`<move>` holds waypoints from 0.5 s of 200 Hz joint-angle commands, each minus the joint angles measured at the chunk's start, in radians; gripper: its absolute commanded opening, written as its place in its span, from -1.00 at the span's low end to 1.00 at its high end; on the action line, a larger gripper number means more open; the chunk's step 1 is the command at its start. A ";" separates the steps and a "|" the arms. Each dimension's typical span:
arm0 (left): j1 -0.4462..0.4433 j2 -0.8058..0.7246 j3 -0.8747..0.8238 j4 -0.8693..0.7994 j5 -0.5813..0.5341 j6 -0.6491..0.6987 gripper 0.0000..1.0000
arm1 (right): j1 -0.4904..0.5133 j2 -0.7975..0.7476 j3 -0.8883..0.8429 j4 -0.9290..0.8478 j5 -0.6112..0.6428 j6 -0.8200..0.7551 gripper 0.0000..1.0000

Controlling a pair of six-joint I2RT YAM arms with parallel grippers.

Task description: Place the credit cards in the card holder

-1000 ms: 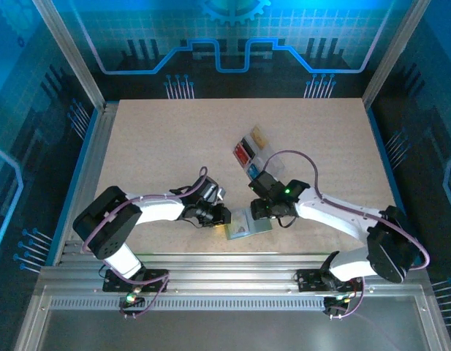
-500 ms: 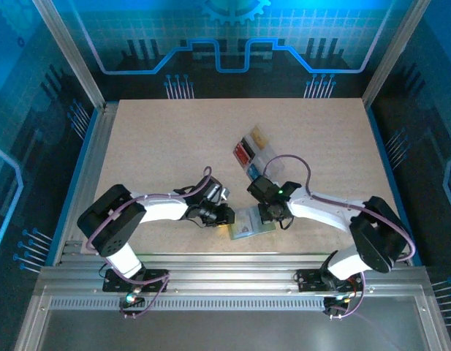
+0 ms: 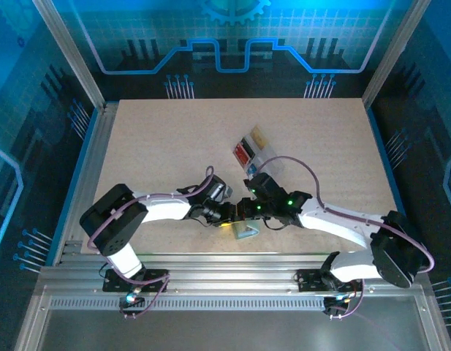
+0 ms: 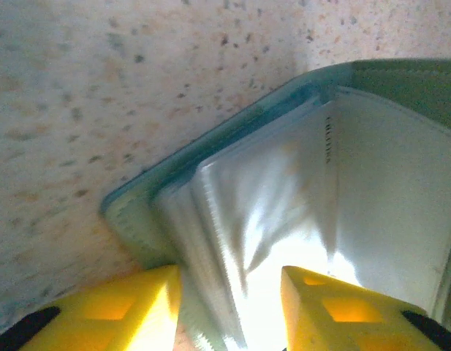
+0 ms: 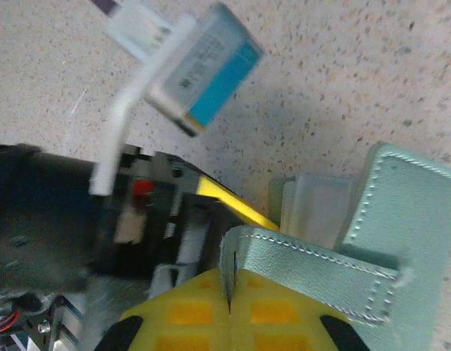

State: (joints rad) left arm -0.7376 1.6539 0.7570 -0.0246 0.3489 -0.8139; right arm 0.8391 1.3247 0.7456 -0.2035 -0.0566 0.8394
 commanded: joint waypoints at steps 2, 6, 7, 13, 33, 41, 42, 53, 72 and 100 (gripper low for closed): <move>-0.001 -0.120 -0.034 -0.176 -0.130 0.013 -0.05 | 0.018 0.018 -0.010 0.119 -0.027 0.060 -1.00; 0.002 -0.143 -0.044 -0.184 -0.132 0.011 -0.04 | 0.019 0.022 -0.008 0.118 -0.025 0.058 -1.00; 0.003 -0.148 -0.045 -0.185 -0.134 0.010 -0.03 | 0.019 0.024 -0.007 0.118 -0.025 0.058 -1.00; 0.004 -0.181 -0.061 -0.202 -0.140 0.007 -0.02 | 0.022 0.033 -0.002 0.113 -0.025 0.059 -1.00; 0.016 -0.283 -0.084 -0.312 -0.188 0.003 0.00 | 0.040 0.072 0.018 0.104 -0.018 0.054 -1.00; 0.024 -0.326 -0.094 -0.356 -0.210 0.003 0.00 | 0.055 0.094 0.028 0.102 -0.008 0.054 -1.00; 0.025 -0.331 -0.096 -0.358 -0.212 0.003 0.00 | 0.057 0.096 0.029 0.102 -0.008 0.054 -1.00; 0.045 -0.396 -0.117 -0.400 -0.226 -0.001 0.00 | 0.077 0.132 0.042 0.112 -0.001 0.056 -1.00; 0.075 -0.505 -0.135 -0.476 -0.255 0.004 0.01 | 0.112 0.206 0.063 0.138 0.010 0.060 -1.00; 0.107 -0.587 -0.130 -0.537 -0.274 0.025 0.02 | 0.132 0.296 0.107 0.203 -0.048 0.004 -0.87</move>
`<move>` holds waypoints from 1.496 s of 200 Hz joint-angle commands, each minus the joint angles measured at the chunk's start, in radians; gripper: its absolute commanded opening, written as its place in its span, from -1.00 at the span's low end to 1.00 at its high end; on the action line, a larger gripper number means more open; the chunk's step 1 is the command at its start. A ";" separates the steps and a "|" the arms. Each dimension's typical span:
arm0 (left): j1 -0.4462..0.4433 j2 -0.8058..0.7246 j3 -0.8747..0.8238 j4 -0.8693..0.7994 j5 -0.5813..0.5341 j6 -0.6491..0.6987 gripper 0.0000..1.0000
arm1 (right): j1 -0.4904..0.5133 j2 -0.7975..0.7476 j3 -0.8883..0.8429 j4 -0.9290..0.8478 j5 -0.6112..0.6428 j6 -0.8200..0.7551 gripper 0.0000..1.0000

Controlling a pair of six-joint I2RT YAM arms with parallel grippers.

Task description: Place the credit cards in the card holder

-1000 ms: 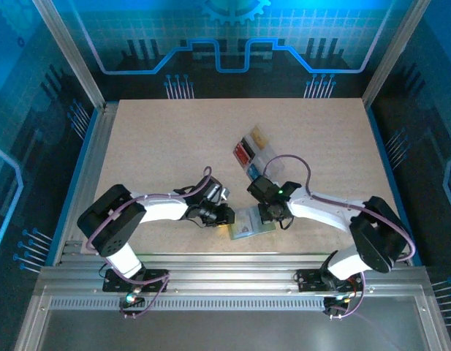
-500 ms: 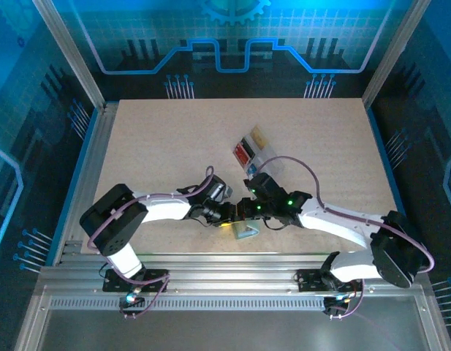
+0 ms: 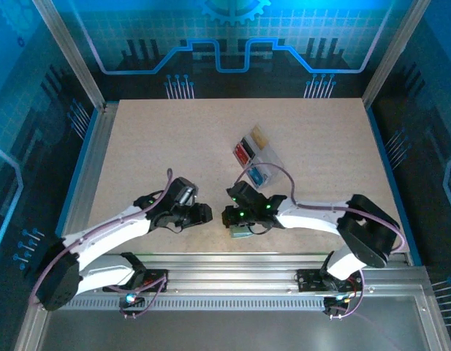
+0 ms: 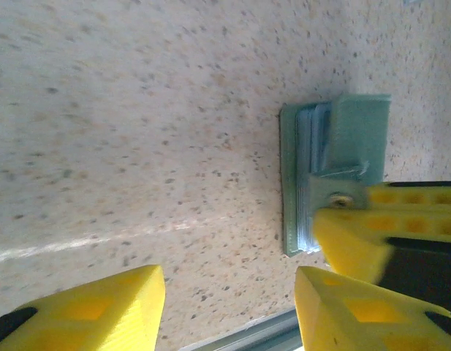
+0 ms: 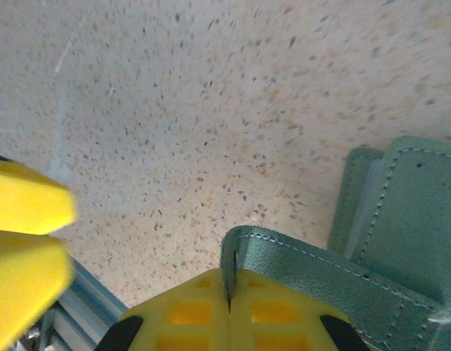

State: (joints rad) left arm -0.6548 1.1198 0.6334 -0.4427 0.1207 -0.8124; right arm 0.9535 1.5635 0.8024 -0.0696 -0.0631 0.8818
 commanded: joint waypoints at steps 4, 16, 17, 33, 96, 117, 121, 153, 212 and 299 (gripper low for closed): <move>0.028 -0.054 -0.004 -0.121 -0.043 0.025 0.02 | 0.017 0.060 0.059 0.069 -0.052 -0.052 -0.77; 0.029 -0.050 0.001 -0.122 -0.038 0.032 0.02 | 0.008 0.064 0.108 0.023 -0.089 -0.089 -0.48; 0.029 -0.049 0.002 -0.121 -0.038 0.032 0.02 | 0.006 0.064 0.112 0.017 -0.093 -0.092 -0.47; 0.032 -0.045 0.000 -0.104 -0.026 0.031 0.02 | -0.011 0.042 0.165 -0.094 -0.121 -0.131 -0.22; 0.054 -0.025 0.029 -0.089 0.012 0.054 0.03 | -0.102 -0.209 0.188 -0.430 -0.129 -0.218 0.13; 0.054 -0.004 0.077 -0.107 0.016 0.084 0.03 | -0.184 -0.324 0.114 -0.510 -0.076 -0.216 0.04; 0.053 0.000 0.088 -0.109 0.017 0.089 0.03 | -0.203 -0.340 0.094 -0.513 -0.075 -0.215 -0.01; 0.053 0.057 0.153 -0.102 0.050 0.108 0.03 | -0.344 -0.430 -0.063 -0.505 -0.051 -0.195 -0.35; 0.048 0.164 0.269 -0.105 0.091 0.148 0.02 | -0.270 -0.250 -0.136 -0.267 -0.115 -0.149 -0.62; 0.041 0.323 0.373 -0.102 0.148 0.201 -0.25 | -0.119 -0.005 0.015 -0.291 0.024 -0.180 -0.04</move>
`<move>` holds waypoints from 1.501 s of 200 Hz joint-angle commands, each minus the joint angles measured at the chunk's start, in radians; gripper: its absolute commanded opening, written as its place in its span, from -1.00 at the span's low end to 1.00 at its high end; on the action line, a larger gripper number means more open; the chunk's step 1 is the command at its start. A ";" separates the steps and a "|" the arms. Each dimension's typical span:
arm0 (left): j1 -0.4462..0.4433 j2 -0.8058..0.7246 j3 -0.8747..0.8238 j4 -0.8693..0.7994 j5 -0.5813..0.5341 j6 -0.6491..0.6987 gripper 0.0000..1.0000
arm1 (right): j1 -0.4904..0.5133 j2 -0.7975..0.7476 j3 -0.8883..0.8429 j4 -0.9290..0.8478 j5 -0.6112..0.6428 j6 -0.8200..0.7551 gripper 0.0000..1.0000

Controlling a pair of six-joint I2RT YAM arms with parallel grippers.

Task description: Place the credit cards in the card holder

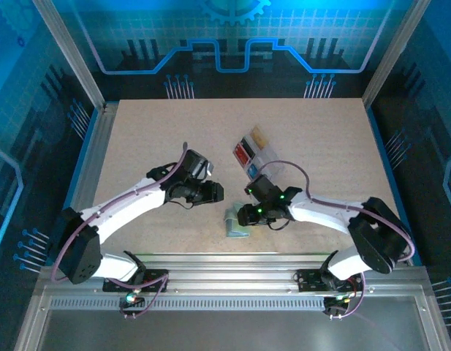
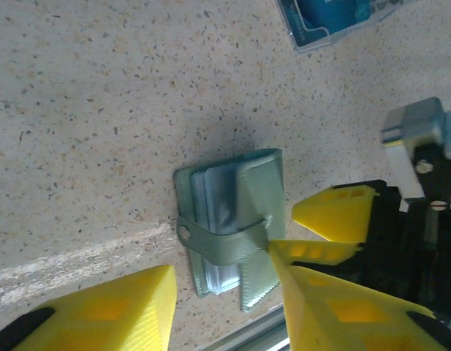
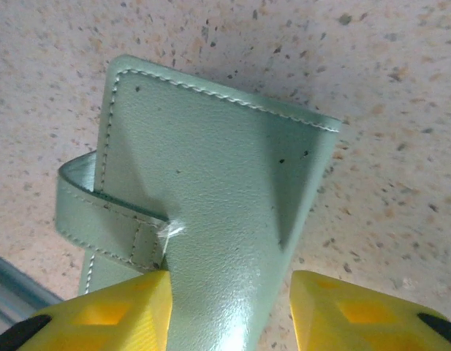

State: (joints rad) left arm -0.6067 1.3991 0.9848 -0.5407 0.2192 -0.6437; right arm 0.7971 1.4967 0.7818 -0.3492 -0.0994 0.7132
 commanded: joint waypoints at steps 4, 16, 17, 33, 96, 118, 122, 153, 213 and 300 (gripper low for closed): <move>-0.008 0.053 0.023 -0.001 0.051 0.032 -0.28 | 0.043 0.074 0.038 -0.009 0.063 -0.010 -0.04; -0.012 0.089 0.028 0.009 0.057 0.039 -0.38 | 0.056 0.108 0.049 -0.008 0.073 -0.009 -0.02; -0.012 0.092 0.029 0.010 0.058 0.039 -0.39 | 0.057 0.110 0.050 -0.009 0.074 -0.009 -0.01; -0.023 0.138 0.036 0.026 0.065 0.045 -0.48 | 0.068 0.134 0.057 -0.016 0.098 0.000 0.03; -0.056 0.282 0.017 0.102 0.085 0.035 -0.63 | 0.065 0.126 0.060 -0.038 0.078 -0.018 0.19; -0.062 0.283 -0.033 0.137 0.085 0.020 -0.63 | 0.050 0.130 0.061 -0.025 0.046 -0.024 0.20; -0.063 0.284 -0.040 0.143 0.086 0.018 -0.63 | 0.050 0.131 0.063 -0.025 0.044 -0.026 0.20; -0.074 0.283 -0.105 0.185 0.082 0.001 -0.64 | 0.035 0.136 0.068 -0.022 0.018 -0.035 0.23; -0.112 0.304 -0.173 0.190 -0.015 0.020 -0.65 | 0.008 0.150 0.062 0.025 -0.057 -0.029 0.26; -0.130 0.351 -0.272 0.290 -0.030 -0.027 -0.69 | -0.055 0.194 0.024 0.288 -0.354 0.030 -0.06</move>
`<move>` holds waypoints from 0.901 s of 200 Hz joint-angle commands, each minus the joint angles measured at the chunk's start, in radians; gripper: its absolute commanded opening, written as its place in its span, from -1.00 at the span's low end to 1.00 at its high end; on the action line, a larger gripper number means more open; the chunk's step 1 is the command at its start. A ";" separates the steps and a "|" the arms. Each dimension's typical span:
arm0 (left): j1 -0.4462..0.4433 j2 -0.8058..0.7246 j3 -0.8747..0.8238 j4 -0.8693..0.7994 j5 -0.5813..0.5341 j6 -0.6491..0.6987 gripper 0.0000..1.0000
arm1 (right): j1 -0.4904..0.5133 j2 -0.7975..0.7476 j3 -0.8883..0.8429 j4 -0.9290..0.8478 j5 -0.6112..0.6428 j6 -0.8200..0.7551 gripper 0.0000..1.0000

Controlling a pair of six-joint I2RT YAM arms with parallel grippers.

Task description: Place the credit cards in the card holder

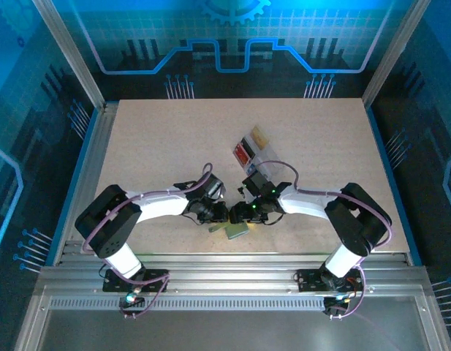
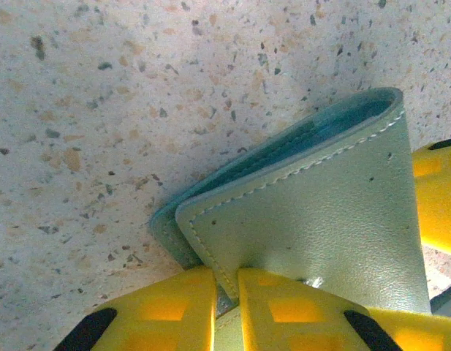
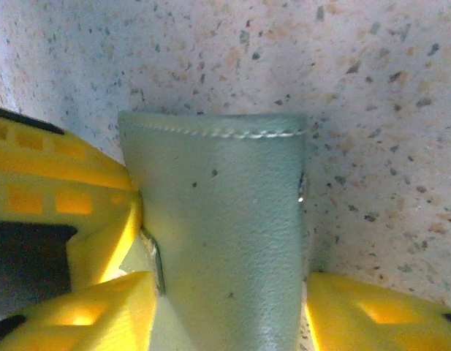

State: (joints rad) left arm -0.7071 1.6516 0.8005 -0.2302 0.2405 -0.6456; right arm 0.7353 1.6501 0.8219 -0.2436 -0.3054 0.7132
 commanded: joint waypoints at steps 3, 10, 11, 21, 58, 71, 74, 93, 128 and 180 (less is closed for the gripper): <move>-0.030 0.101 -0.090 -0.017 -0.050 -0.027 -0.69 | 0.007 0.041 -0.019 0.191 -0.156 0.032 -0.10; -0.030 0.105 -0.092 -0.010 -0.047 -0.033 -0.69 | 0.006 0.035 -0.020 0.203 -0.167 0.037 -0.20; -0.031 0.105 -0.092 -0.008 -0.045 -0.033 -0.69 | 0.005 0.034 -0.021 0.203 -0.169 0.038 -0.21; -0.030 0.105 -0.092 -0.001 -0.034 -0.038 -0.70 | -0.002 0.013 -0.022 0.195 -0.167 0.036 -0.48; 0.076 -0.028 -0.159 0.081 0.078 -0.071 -0.47 | -0.042 -0.229 0.022 -0.195 0.192 -0.053 -1.00; 0.127 -0.101 -0.175 0.059 0.083 -0.069 -0.38 | -0.004 -0.271 0.126 -0.480 0.521 -0.076 -1.00; 0.134 -0.118 -0.175 0.046 0.075 -0.065 -0.36 | 0.006 -0.270 0.147 -0.530 0.582 -0.075 -1.00; 0.153 -0.202 -0.155 -0.063 0.004 -0.032 -0.32 | 0.046 -0.242 0.218 -0.751 0.822 -0.034 -1.00; 0.169 -0.287 -0.156 -0.139 -0.041 -0.043 -0.32 | 0.177 -0.048 0.351 -1.112 1.170 0.214 -1.00; 0.198 -0.396 -0.170 -0.211 -0.083 -0.073 -0.29 | 0.335 0.299 0.547 -0.961 1.030 0.151 -0.47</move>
State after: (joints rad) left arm -0.5312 1.3136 0.6445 -0.3542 0.1978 -0.7074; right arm 1.0176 1.8969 1.2930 -1.2686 0.7654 0.9058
